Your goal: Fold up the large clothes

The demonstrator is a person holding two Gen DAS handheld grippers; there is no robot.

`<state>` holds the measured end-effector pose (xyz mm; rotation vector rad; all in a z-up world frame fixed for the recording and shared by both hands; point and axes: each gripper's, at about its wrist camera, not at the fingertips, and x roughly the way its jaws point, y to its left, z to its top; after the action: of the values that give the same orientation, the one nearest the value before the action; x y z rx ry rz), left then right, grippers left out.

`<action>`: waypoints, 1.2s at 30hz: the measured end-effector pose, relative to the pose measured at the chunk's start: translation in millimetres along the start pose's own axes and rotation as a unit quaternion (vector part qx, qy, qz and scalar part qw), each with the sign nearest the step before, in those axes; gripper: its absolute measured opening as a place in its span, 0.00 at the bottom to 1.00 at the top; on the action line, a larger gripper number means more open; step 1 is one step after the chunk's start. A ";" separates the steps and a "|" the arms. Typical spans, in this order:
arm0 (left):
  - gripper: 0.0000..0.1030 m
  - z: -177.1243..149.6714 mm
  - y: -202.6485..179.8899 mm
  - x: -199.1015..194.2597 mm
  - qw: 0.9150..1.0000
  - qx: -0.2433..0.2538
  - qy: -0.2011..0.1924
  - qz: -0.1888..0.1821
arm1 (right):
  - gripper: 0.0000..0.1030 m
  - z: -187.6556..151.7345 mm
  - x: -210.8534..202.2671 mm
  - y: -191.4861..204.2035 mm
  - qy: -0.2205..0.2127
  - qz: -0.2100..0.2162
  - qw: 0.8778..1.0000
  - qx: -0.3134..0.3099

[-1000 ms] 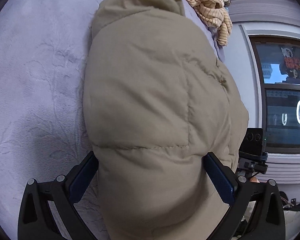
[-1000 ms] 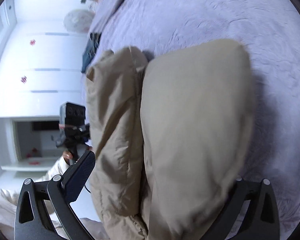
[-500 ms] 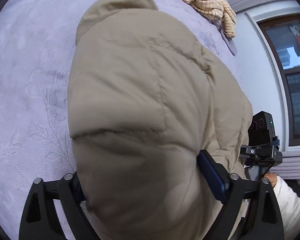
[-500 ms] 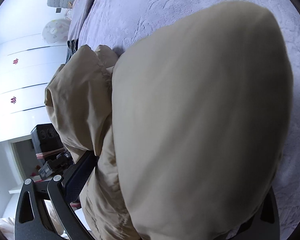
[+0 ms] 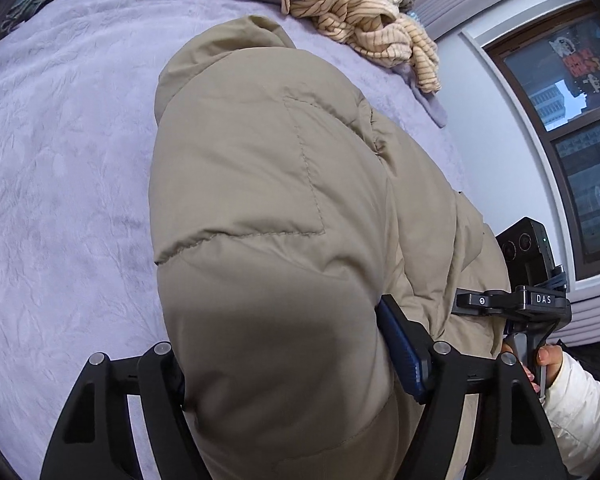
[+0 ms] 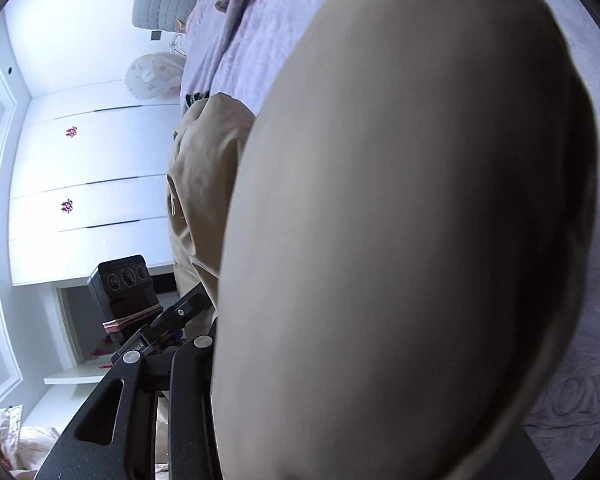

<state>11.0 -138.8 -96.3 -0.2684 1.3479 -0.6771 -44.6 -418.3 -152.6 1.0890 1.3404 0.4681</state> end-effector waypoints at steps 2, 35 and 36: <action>0.74 12.4 12.0 -13.2 1.000 0.009 -0.006 -0.010 | 0.43 1.4 8.8 14.2 -0.012 0.002 1.000 -0.005; 0.82 101.5 227.0 -48.8 0.988 -0.032 -0.066 0.135 | 0.52 64.9 159.0 162.6 -0.102 -0.243 0.960 -0.091; 0.82 101.3 227.1 -48.8 0.988 -0.031 -0.066 0.136 | 0.32 58.9 156.8 174.3 -0.119 -0.250 0.955 -0.105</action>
<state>170.9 47.6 -158.7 -0.1720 1.2505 -0.3824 98.8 -230.9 -99.6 0.5778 1.2606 0.0935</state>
